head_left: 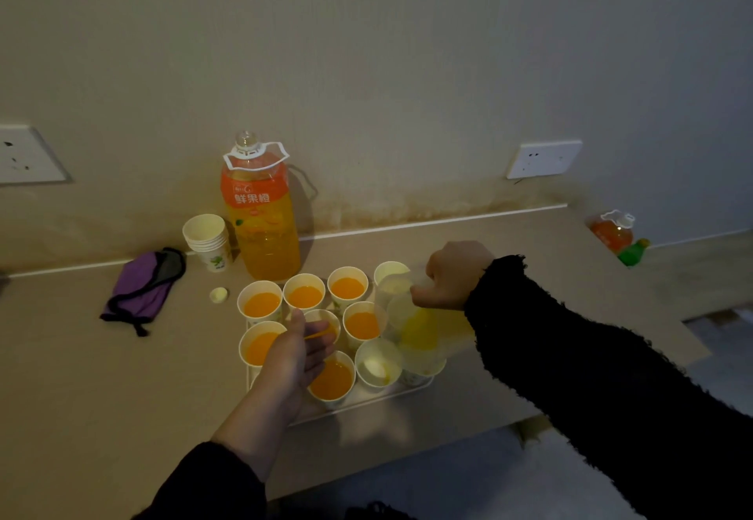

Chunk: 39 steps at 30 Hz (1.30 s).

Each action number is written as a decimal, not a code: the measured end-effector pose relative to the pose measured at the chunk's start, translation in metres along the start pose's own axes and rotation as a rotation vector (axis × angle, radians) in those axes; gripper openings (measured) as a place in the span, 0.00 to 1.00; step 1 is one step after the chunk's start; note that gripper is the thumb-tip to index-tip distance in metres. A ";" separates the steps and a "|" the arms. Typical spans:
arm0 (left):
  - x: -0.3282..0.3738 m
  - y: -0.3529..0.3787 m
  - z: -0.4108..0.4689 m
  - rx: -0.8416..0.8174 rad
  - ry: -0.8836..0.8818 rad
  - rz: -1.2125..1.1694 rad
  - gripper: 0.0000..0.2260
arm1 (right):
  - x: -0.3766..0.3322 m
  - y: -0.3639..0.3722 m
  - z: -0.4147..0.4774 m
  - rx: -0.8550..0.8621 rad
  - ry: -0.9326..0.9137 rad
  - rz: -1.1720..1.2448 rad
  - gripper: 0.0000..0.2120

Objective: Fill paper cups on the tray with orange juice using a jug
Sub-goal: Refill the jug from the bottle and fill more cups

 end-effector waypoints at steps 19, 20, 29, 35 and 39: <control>-0.006 0.000 0.011 0.017 -0.006 0.002 0.23 | -0.004 0.000 0.001 0.013 -0.027 -0.083 0.30; -0.007 0.000 0.011 0.019 -0.005 0.001 0.23 | -0.004 -0.001 0.001 0.014 -0.030 -0.083 0.30; -0.009 0.001 0.012 0.025 0.011 -0.002 0.22 | -0.005 -0.003 0.000 -0.007 -0.049 -0.057 0.31; -0.008 0.000 0.013 0.033 0.008 -0.009 0.22 | -0.004 -0.002 0.004 -0.043 -0.031 -0.063 0.28; -0.008 0.001 0.014 0.031 0.007 -0.003 0.22 | -0.004 -0.001 0.005 -0.031 -0.040 -0.066 0.27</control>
Point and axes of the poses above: each hand's wrist, its own z-axis towards the middle knuckle, its own y-axis out of the palm, x = y × z, the point moved 2 cm from there along z, towards the middle knuckle, and after that the axes turned 3 degrees about -y, right-handed, at the moved point
